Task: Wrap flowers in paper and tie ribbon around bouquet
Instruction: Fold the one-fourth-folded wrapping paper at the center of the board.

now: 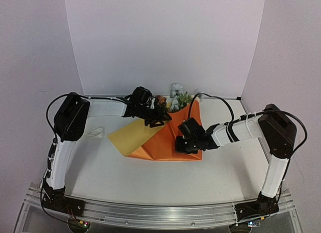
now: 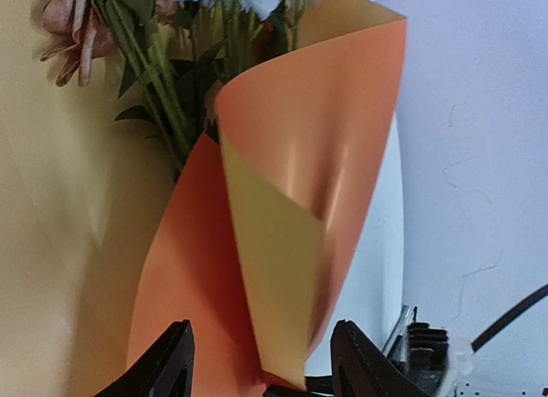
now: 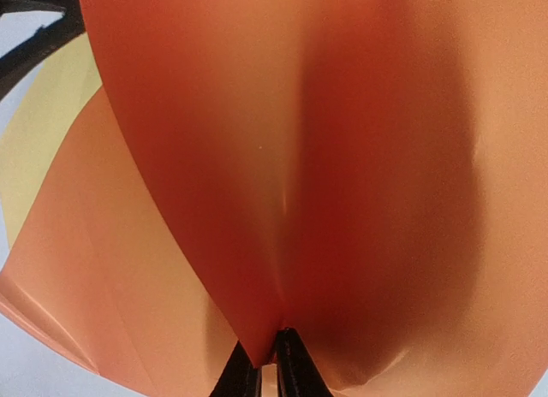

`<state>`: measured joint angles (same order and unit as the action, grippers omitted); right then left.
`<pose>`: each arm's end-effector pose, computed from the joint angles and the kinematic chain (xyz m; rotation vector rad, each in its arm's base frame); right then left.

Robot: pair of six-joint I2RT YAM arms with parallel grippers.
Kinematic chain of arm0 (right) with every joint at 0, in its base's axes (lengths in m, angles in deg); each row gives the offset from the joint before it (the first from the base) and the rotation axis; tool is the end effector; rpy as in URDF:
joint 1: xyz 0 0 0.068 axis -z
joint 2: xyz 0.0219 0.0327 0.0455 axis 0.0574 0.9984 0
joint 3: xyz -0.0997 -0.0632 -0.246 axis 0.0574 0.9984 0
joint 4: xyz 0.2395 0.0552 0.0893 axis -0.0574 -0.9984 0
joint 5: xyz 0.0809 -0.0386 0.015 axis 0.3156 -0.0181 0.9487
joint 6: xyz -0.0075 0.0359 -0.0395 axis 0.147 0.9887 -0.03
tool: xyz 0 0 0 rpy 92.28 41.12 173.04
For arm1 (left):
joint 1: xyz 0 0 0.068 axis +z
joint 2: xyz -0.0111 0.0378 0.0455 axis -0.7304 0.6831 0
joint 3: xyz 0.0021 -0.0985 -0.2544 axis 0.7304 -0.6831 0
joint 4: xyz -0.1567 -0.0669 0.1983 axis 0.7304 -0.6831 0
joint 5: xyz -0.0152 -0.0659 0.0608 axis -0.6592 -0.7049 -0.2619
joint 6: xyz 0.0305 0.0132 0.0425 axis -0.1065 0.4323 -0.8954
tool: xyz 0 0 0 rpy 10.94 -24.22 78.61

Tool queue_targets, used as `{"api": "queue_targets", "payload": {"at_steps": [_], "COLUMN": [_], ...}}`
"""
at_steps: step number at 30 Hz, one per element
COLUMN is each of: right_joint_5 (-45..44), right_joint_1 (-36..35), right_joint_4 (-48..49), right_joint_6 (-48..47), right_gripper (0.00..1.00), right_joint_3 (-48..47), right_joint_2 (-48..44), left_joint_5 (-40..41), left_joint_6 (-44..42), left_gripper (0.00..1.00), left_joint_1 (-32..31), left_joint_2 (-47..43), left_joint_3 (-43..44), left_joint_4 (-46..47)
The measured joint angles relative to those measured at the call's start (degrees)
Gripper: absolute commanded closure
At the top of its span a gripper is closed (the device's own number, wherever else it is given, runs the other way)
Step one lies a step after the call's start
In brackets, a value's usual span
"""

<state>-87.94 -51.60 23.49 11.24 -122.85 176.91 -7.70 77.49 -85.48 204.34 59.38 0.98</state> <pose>0.2577 0.2862 0.1430 -0.1168 2.5244 0.6157 0.3897 -0.3332 0.1776 0.1451 2.5172 -1.2969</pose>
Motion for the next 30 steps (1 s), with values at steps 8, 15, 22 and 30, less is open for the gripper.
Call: {"api": "queue_targets", "payload": {"at_steps": [8, 15, 22, 30], "right_joint_5": [0.3, 0.5, 4.4, 14.6], "right_joint_1": [0.0, 0.0, 1.0, 10.6], "right_joint_4": [0.6, 0.7, 0.3, 2.5], "right_joint_6": [-0.1, -0.4, 0.2, 2.0], "right_gripper": [0.90, 0.69, 0.48, 0.51], "right_joint_3": [0.0, 0.0, 0.5, 0.9], "right_joint_2": [0.6, 0.6, -2.2, -9.0], "left_joint_5": [2.3, 2.8, 3.0, 2.9], "left_joint_6": [-2.1, -3.3, -3.5, -3.5], "left_gripper": [0.70, 0.97, 1.00, 1.00], "left_joint_1": [0.0, 0.0, 0.0, 0.0], "left_joint_2": [5.0, 5.4, 5.5, 5.5], "left_joint_3": [5.3, 6.3, 6.4, 6.3], "left_joint_4": [-5.1, -5.7, -5.3, -3.4]}}
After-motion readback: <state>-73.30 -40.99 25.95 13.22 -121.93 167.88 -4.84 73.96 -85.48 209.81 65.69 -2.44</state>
